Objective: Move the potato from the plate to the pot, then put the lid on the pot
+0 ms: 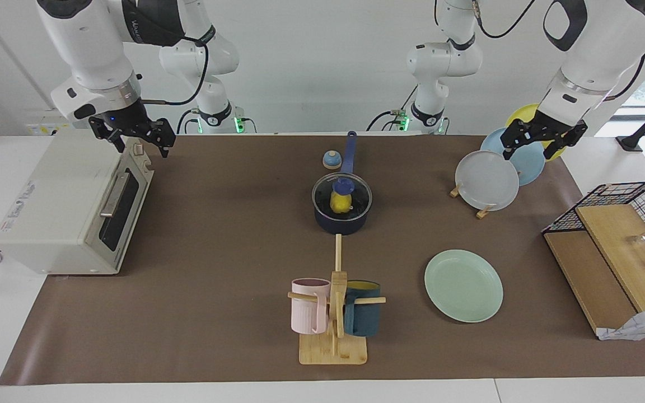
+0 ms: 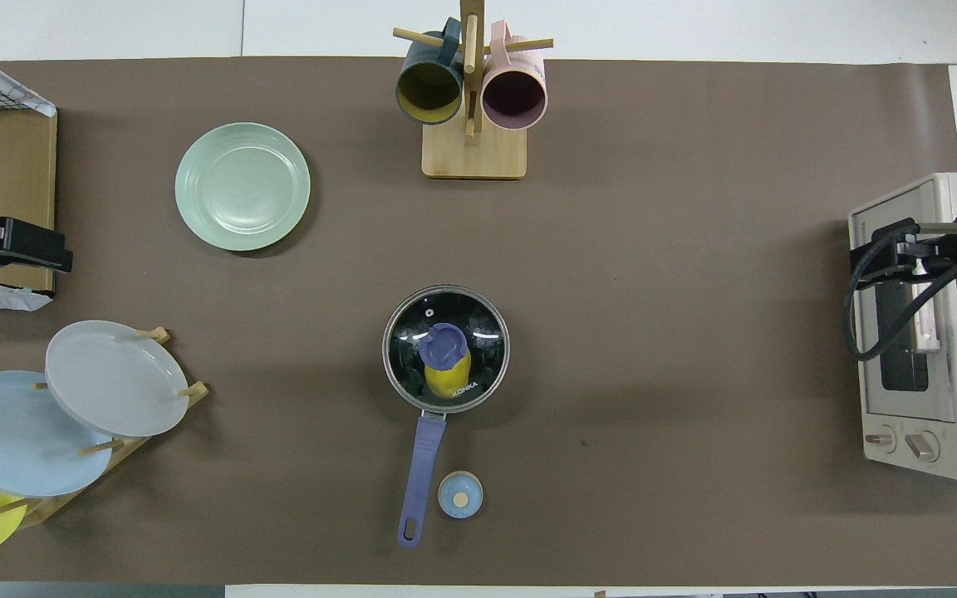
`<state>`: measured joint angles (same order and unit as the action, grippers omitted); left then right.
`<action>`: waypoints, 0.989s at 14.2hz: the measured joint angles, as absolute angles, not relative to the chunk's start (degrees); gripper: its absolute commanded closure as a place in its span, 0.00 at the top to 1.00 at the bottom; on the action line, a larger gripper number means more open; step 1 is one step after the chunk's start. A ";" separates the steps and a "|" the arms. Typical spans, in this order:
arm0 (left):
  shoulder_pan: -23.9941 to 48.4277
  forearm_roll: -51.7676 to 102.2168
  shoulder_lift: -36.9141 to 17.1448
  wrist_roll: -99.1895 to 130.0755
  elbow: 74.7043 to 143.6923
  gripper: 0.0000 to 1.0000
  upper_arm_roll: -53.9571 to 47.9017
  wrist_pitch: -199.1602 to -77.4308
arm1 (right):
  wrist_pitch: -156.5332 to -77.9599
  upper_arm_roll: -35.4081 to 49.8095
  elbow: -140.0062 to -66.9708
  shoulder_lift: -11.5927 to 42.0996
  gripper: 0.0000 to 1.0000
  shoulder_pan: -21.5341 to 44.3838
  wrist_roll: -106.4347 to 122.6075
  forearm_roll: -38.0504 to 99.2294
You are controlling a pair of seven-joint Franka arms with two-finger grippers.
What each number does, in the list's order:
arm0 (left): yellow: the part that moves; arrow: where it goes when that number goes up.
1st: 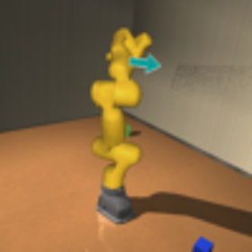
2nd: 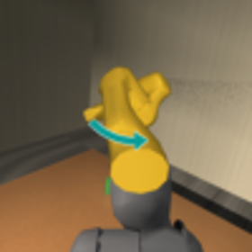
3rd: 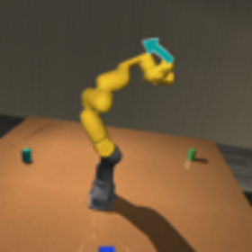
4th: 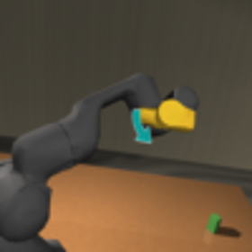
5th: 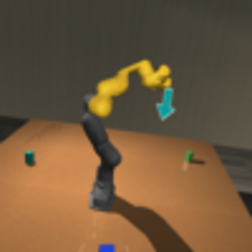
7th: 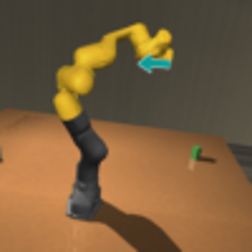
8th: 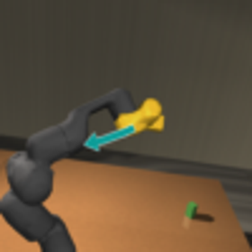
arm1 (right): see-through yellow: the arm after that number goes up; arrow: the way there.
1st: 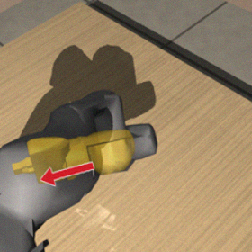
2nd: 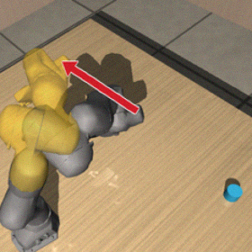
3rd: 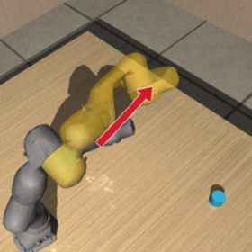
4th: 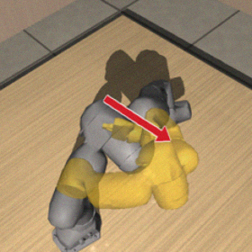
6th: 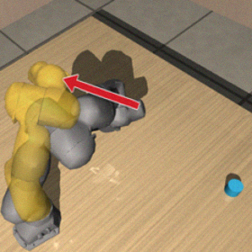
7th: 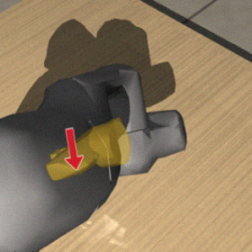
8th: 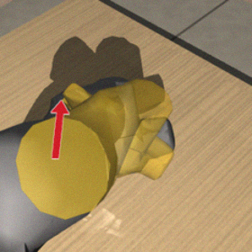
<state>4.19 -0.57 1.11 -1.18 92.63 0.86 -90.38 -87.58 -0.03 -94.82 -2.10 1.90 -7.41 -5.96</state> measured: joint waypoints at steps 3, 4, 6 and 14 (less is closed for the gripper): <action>4.19 -0.57 1.11 -1.18 92.63 1.00 0.86 -90.38 | -87.52 -0.26 -94.82 -2.10 1.00 1.62 -7.41 -5.95; 4.19 -0.57 1.11 -1.18 92.63 1.00 0.86 -90.38 | -87.52 -0.59 -94.82 -2.10 1.00 1.59 -7.41 -5.95; 4.19 -0.57 1.11 -1.18 92.63 1.00 0.86 -90.38 | -87.52 -1.36 -94.82 -2.10 1.00 1.36 -7.35 -5.91; 4.19 -0.57 1.11 -1.18 92.63 1.00 0.87 -90.38 | -87.52 -2.17 -94.65 -2.10 1.00 -1.09 -4.62 -3.22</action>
<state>4.19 -0.57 1.11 -1.18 92.63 0.87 -90.38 -87.52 -2.17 -94.65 -2.10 -1.09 -4.62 -3.22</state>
